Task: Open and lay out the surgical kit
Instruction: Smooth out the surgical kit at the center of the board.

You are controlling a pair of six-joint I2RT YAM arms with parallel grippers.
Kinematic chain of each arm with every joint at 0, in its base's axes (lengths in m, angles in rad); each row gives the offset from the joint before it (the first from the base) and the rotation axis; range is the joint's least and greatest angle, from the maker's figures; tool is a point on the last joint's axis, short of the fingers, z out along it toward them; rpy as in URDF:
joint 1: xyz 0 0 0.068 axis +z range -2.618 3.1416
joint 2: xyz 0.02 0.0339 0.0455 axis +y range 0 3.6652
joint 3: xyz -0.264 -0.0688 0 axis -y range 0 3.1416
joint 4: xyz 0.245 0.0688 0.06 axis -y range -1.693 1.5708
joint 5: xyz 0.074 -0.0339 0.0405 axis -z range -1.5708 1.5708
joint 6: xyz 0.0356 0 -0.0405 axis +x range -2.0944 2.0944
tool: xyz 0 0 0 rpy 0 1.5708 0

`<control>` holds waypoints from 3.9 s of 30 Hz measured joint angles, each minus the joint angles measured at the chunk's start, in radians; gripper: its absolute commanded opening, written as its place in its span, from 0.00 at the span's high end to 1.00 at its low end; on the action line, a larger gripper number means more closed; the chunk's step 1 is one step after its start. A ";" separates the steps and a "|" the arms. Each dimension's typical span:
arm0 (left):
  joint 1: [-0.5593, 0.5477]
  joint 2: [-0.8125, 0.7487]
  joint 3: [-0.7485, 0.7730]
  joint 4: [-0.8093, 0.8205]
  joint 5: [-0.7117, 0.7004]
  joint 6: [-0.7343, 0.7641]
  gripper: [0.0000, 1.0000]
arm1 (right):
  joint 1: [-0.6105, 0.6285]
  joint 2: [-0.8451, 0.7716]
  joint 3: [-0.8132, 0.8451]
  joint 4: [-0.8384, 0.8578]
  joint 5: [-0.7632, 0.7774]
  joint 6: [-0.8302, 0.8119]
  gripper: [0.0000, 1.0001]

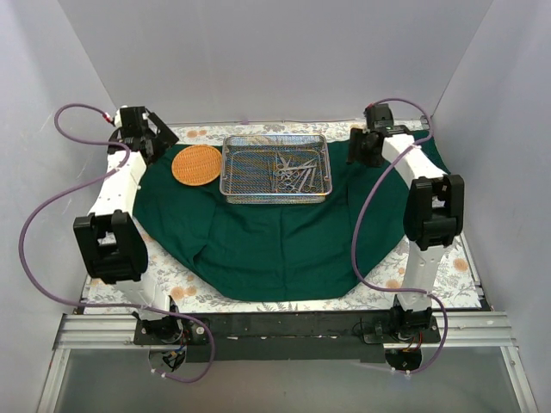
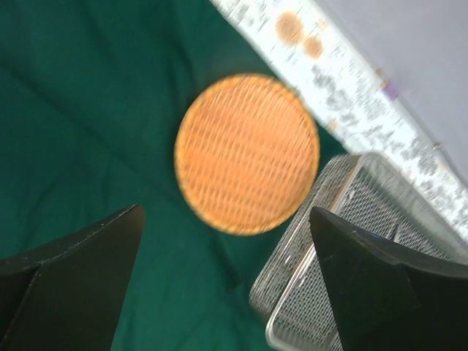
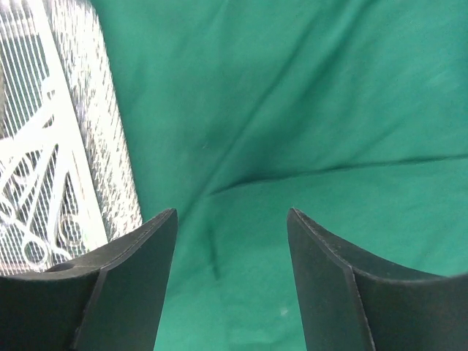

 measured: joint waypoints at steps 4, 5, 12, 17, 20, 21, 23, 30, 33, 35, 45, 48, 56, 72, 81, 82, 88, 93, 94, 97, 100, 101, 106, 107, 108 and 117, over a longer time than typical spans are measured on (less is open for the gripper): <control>-0.009 -0.116 -0.162 -0.019 0.002 0.010 0.02 | 0.057 0.033 -0.007 -0.017 0.020 0.018 0.34; -0.014 -0.134 -0.195 -0.030 0.002 0.013 0.02 | 0.063 0.040 -0.007 -0.017 0.027 0.023 0.35; -0.074 -0.204 -0.332 -0.079 0.009 0.037 0.02 | 0.076 0.142 -0.007 -0.022 0.112 0.058 0.44; -0.086 -0.220 -0.332 -0.079 0.011 0.045 0.02 | 0.076 0.162 -0.007 -0.044 0.162 0.060 0.60; -0.089 -0.220 -0.332 -0.079 0.014 0.049 0.02 | 0.078 0.158 -0.008 -0.043 0.177 0.058 0.68; -0.089 -0.220 -0.332 -0.079 0.015 0.050 0.02 | 0.079 0.156 -0.008 -0.043 0.179 0.058 0.71; -0.089 -0.220 -0.332 -0.079 0.018 0.052 0.02 | 0.079 0.145 -0.019 -0.040 0.184 0.058 0.73; -0.089 -0.220 -0.332 -0.079 0.022 0.053 0.02 | 0.079 0.111 -0.036 -0.041 0.190 0.057 0.74; -0.089 -0.220 -0.332 -0.079 0.023 0.053 0.02 | 0.078 0.099 -0.041 -0.041 0.192 0.056 0.81; -0.089 -0.220 -0.332 -0.079 0.024 0.053 0.02 | 0.077 0.086 -0.052 -0.041 0.192 0.055 0.82; -0.089 -0.220 -0.332 -0.079 0.040 0.053 0.02 | 0.059 0.043 -0.106 -0.042 0.184 0.055 0.99; -0.089 -0.220 -0.330 -0.081 0.041 0.053 0.02 | 0.049 0.037 -0.119 -0.044 0.180 0.058 0.99; -0.089 -0.220 -0.309 -0.104 0.012 0.064 0.02 | -0.037 -0.111 -0.218 -0.138 0.284 0.075 0.99; -0.155 -0.159 -0.189 -0.207 -0.048 0.063 0.02 | -0.378 -0.881 -0.657 -0.299 0.672 0.186 0.99; -0.169 -0.065 -0.162 -0.227 -0.050 0.044 0.02 | -0.389 -1.070 -0.770 -0.348 0.866 0.227 0.41; -0.170 -0.063 -0.161 -0.227 -0.050 0.043 0.02 | -0.389 -1.082 -0.779 -0.362 0.883 0.239 0.35; -0.177 -0.062 -0.161 -0.226 -0.055 0.040 0.02 | -0.381 -1.087 -0.793 -0.379 0.919 0.244 0.06; -0.185 -0.062 -0.173 -0.215 -0.060 0.042 0.02 | -0.336 -1.043 -0.731 -0.309 0.811 0.133 0.01; -0.191 -0.062 -0.184 -0.209 -0.066 0.045 0.02 | -0.324 -1.031 -0.716 -0.274 0.768 0.104 0.01; -0.210 -0.063 -0.216 -0.204 -0.077 0.048 0.03 | -0.289 -0.997 -0.695 -0.167 0.626 0.041 0.02; -0.237 -0.063 -0.240 -0.204 -0.093 0.050 0.05 | -0.243 -0.941 -0.695 -0.074 0.495 0.000 0.02; -0.246 -0.062 -0.241 -0.205 -0.098 0.048 0.07 | -0.225 -0.920 -0.695 -0.048 0.455 -0.009 0.02; -0.272 -0.057 -0.241 -0.188 -0.121 0.015 0.13 | -0.121 -0.812 -0.695 0.043 0.311 -0.043 0.03; -0.274 -0.053 -0.240 -0.181 -0.123 0.001 0.15 | -0.102 -0.793 -0.695 0.053 0.290 -0.048 0.03; -0.275 -0.046 -0.239 -0.174 -0.125 -0.014 0.17 | -0.085 -0.777 -0.695 0.061 0.269 -0.053 0.02; -0.280 0.114 -0.179 -0.132 -0.140 -0.110 0.35 | -0.014 -0.716 -0.695 0.099 0.157 -0.080 0.03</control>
